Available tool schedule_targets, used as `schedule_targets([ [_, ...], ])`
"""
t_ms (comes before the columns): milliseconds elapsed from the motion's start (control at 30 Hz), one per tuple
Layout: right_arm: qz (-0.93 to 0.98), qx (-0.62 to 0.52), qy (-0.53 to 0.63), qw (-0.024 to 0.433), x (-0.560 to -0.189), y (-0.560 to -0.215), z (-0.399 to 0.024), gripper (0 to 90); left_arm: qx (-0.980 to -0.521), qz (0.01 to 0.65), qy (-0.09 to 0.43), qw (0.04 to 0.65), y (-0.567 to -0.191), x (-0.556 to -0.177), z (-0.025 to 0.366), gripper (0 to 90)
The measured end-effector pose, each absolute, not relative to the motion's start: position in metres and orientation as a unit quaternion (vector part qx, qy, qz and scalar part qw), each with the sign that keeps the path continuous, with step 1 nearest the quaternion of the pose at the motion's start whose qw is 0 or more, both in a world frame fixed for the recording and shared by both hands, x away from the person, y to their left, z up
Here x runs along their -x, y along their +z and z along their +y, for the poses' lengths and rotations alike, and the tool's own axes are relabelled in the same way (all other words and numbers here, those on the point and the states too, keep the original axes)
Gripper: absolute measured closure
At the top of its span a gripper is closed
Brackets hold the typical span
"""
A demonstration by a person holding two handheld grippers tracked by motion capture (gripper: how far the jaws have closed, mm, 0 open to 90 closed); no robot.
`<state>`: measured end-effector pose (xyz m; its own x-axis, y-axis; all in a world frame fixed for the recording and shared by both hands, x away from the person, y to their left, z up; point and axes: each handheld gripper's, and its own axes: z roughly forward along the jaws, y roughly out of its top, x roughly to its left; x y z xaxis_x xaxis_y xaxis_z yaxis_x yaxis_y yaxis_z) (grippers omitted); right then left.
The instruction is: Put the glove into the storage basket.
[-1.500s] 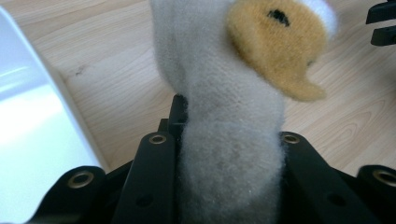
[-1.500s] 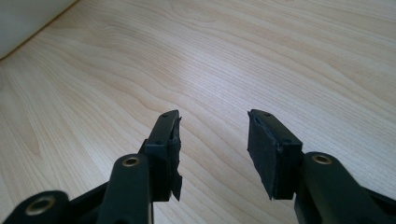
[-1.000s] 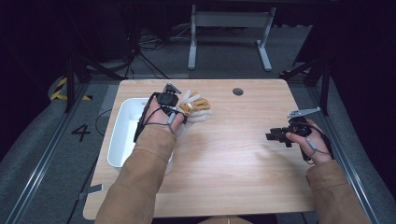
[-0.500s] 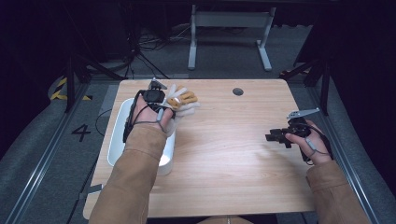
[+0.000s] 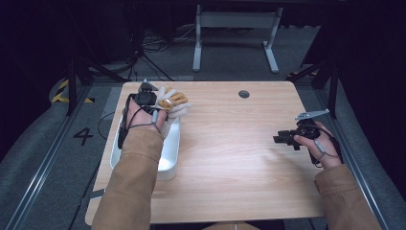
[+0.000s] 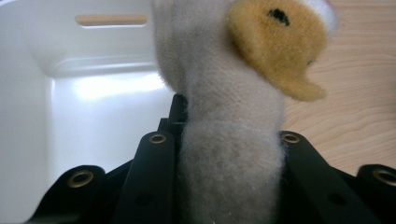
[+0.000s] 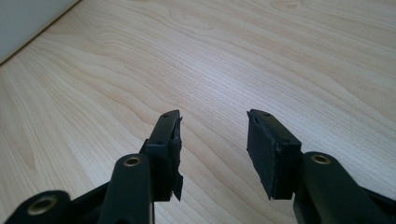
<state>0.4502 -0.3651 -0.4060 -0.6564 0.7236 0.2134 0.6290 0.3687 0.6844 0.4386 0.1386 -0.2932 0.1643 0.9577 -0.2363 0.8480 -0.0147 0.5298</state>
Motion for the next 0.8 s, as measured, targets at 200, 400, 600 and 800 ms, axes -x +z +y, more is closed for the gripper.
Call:
schedule_targets([
  [200, 0.823, -0.411, 0.385, 0.067, -0.448, -0.403, -0.365, 55.5, -0.693, 0.655, 0.097, 0.286, -0.294, -0.437, 0.151, 71.3],
  [400, 0.828, -0.408, 0.379, 0.063, -0.449, -0.407, -0.362, 55.1, -0.680, 0.670, 0.097, 0.281, -0.295, -0.438, 0.161, 71.3],
  [600, 0.823, -0.414, 0.383, 0.063, -0.448, -0.406, -0.367, 55.1, -0.672, 0.678, 0.093, 0.282, -0.298, -0.441, 0.162, 71.2],
  [800, 0.824, -0.415, 0.382, 0.063, -0.448, -0.408, -0.369, 55.0, -0.669, 0.683, 0.089, 0.279, -0.311, -0.441, 0.162, 71.1],
])
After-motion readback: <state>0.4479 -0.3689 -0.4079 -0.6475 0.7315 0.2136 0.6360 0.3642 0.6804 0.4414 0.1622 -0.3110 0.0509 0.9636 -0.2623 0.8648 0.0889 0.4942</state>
